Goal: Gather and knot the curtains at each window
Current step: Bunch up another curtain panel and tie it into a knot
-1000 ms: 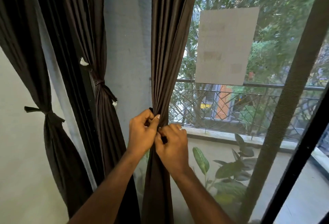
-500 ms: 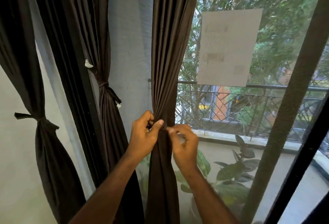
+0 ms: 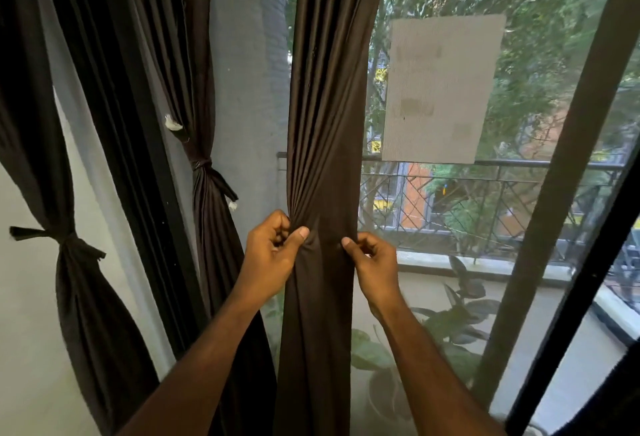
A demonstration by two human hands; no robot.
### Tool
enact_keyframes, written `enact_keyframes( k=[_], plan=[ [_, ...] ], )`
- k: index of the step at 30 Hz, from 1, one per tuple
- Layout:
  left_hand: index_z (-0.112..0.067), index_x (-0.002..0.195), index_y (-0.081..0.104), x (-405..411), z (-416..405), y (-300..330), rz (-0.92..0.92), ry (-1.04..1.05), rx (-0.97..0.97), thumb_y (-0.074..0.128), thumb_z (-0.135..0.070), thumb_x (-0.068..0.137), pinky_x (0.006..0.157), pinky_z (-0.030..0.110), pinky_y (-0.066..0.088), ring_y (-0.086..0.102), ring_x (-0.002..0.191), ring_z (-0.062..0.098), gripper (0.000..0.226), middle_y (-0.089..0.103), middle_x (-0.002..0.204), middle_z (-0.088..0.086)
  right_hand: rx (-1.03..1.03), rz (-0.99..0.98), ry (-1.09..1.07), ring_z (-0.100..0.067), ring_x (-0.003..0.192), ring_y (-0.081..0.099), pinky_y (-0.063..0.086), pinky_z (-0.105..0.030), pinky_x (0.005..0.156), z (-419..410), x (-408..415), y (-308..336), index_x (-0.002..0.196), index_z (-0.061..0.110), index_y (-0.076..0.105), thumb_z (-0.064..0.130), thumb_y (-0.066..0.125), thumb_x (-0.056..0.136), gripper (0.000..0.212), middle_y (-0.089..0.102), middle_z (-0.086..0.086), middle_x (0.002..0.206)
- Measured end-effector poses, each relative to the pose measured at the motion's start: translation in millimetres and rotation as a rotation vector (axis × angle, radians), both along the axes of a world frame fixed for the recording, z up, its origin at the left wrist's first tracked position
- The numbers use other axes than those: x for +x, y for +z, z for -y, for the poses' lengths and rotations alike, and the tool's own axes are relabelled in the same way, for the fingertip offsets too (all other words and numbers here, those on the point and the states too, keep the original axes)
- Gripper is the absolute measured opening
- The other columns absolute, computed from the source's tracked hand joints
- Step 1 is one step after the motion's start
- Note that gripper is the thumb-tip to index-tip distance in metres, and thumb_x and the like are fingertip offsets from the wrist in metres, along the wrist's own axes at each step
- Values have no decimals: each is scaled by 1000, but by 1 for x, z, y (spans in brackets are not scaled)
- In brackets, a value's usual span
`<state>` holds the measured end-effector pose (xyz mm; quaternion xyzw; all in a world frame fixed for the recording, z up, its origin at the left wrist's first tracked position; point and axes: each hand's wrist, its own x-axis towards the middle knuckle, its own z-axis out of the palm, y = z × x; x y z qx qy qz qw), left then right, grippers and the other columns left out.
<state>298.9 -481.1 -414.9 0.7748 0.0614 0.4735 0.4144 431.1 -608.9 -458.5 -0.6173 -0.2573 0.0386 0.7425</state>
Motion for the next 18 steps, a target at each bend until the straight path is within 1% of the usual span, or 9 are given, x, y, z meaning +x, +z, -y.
enact_keyframes(
  k=[2,4,6,7,8,11,14,16,18],
  plan=[
    [-24,70,38,1,-5,2,29,96,65,68,-9,95,50,18,32,36,51,5,42,37,59,-9,39,35,-239,-15,70,66,58,-41,74,0,-13,-2,77,22,74,12,80,86,15,71,1,72],
    [-26,70,37,5,-8,3,41,213,145,70,-12,94,48,23,36,40,48,10,42,40,57,-10,87,157,-403,-8,67,62,52,-36,70,-4,-38,0,74,26,69,10,81,84,22,67,7,70],
    [-22,71,38,9,-8,3,29,259,193,69,-18,94,49,35,40,42,48,11,39,41,56,-9,17,469,-407,-13,75,62,50,-40,72,-17,-67,0,79,24,72,9,75,85,16,67,10,77],
    [-21,72,38,12,-7,1,29,242,199,68,-20,94,49,37,40,44,50,13,37,42,56,-9,-33,590,-381,-16,78,61,49,-43,74,-25,-77,-3,80,23,71,8,72,84,15,66,10,79],
    [-21,71,39,14,-6,-2,37,202,180,66,-21,94,51,36,41,46,52,12,35,43,57,-9,-75,646,-363,-19,79,60,47,-47,75,-31,-84,-4,81,22,70,8,69,83,14,65,10,79],
    [-24,70,40,12,-9,-8,44,31,34,64,-14,97,54,27,39,42,55,3,38,44,58,-12,-121,632,-363,-21,81,57,46,-52,74,-40,-87,-8,86,24,69,14,62,86,12,64,10,82],
    [-16,71,41,5,-13,-5,20,-85,8,61,-7,99,57,19,38,41,59,2,36,41,64,-10,-120,641,-358,-20,85,59,47,-53,75,-40,-88,-6,89,25,69,18,61,88,11,64,10,86],
    [-12,73,41,2,-12,-2,3,-158,27,58,-11,100,58,18,37,41,62,3,32,41,68,-5,-127,636,-363,-18,89,59,46,-51,77,-40,-91,-4,89,25,70,16,63,87,12,65,11,89],
    [-12,75,41,1,-13,-2,-7,-215,15,57,-19,98,59,20,38,41,64,5,29,40,70,-5,-149,619,-376,-17,97,59,45,-49,81,-39,-94,-3,92,25,73,15,64,86,14,63,12,99]
  ],
)
